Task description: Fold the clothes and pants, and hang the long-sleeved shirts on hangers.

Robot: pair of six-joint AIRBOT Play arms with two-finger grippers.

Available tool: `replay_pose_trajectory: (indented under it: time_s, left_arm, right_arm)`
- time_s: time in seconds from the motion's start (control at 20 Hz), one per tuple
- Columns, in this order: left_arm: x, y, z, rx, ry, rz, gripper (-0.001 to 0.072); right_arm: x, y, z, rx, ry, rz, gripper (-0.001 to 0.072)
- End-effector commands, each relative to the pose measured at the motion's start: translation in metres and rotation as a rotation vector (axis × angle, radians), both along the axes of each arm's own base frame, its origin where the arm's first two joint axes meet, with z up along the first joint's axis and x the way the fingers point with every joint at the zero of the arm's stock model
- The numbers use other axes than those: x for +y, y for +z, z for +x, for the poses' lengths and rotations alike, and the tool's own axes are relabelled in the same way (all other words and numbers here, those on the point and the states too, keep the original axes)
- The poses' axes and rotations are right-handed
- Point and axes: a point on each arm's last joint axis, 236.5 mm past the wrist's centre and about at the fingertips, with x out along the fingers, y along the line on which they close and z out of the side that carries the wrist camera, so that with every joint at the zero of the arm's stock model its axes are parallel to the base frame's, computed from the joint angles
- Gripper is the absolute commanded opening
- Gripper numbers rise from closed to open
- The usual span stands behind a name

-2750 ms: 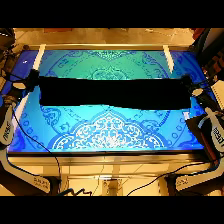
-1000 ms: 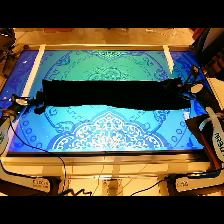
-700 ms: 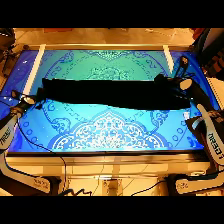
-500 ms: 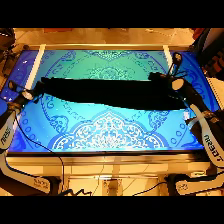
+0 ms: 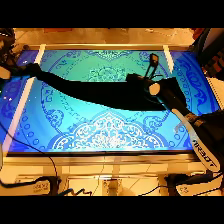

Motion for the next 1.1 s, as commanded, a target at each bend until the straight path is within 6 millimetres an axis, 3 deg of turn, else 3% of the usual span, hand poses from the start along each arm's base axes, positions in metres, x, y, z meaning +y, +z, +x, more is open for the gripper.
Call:
replay_pose_trajectory:
  time_s: [0.0,0.3,0.45,0.6,0.8,0.95,1.05]
  left_arm:
    - [-0.029,0.045,-0.066,0.060,-0.161,0.114,0.0007]
    - [-0.057,0.111,-0.138,-0.014,-0.231,0.140,0.0007]
    - [-0.064,0.133,-0.155,-0.069,-0.236,0.144,0.0007]
    - [-0.058,0.125,-0.150,-0.047,-0.227,0.153,0.0007]
    - [-0.052,0.102,-0.129,0.000,-0.219,0.142,0.0007]
    - [-0.048,0.091,-0.113,0.009,-0.205,0.122,0.0007]
    - [-0.059,0.088,-0.107,0.003,-0.230,0.064,0.0007]
  right_arm:
    - [0.066,-0.006,-0.026,0.086,0.095,0.072,0.0023]
    - [0.171,-0.028,-0.075,0.233,0.318,0.082,0.0023]
    - [0.227,-0.044,-0.116,0.318,0.426,0.114,0.0023]
    - [0.280,-0.052,-0.178,0.395,0.585,0.109,0.0023]
    - [0.326,-0.045,-0.250,0.351,0.772,0.052,0.0024]
    - [0.345,-0.050,-0.286,0.341,0.845,0.024,0.0024]
    - [0.350,-0.050,-0.293,0.292,0.881,-0.003,0.0024]
